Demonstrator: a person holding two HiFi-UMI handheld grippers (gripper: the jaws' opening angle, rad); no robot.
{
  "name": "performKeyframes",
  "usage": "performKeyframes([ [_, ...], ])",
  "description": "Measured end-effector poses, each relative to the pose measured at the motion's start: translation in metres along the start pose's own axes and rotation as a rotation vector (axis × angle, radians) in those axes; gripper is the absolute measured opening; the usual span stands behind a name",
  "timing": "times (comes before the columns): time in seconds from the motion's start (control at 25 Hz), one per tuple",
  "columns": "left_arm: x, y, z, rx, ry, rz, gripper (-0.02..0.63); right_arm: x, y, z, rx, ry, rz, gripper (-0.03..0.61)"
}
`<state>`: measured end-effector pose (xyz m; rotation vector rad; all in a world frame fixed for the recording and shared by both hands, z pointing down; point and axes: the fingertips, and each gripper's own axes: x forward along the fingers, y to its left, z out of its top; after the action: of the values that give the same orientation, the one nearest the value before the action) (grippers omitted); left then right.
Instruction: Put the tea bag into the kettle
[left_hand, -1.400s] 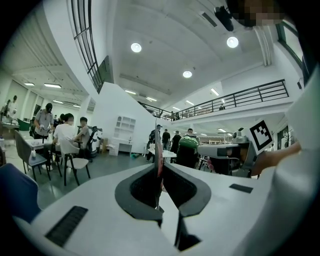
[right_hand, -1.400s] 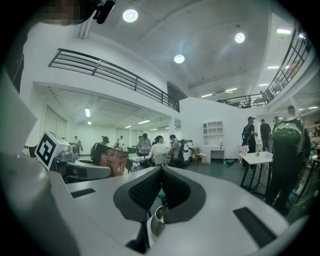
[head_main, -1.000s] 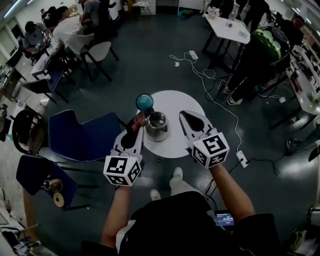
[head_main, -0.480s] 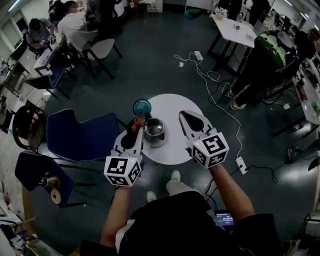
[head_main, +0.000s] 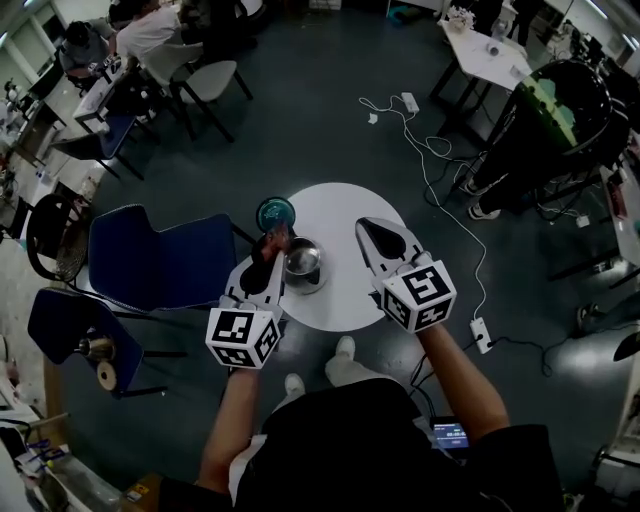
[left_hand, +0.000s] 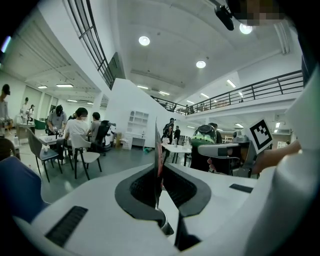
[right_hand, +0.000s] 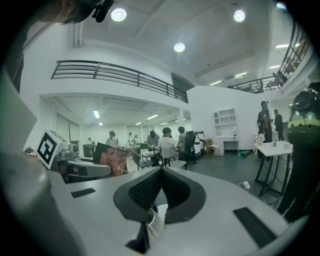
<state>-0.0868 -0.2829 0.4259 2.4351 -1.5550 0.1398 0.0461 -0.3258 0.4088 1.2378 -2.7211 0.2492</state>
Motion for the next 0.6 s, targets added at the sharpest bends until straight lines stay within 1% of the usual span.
performKeyframes([
  [0.2, 0.026, -0.013, -0.002, 0.003, 0.017, 0.037, 0.04, 0.006, -0.033, -0.002, 0.01, 0.009, 0.035, 0.018],
  [0.44, 0.035, -0.01, -0.007, -0.006, 0.033, 0.078, 0.04, 0.016, -0.042, -0.005, 0.013, 0.018, 0.061, 0.018],
  [0.6, 0.045, -0.012, -0.014, 0.008, 0.053, 0.075, 0.04, 0.026, -0.049, -0.01, 0.016, 0.032, 0.063, 0.018],
])
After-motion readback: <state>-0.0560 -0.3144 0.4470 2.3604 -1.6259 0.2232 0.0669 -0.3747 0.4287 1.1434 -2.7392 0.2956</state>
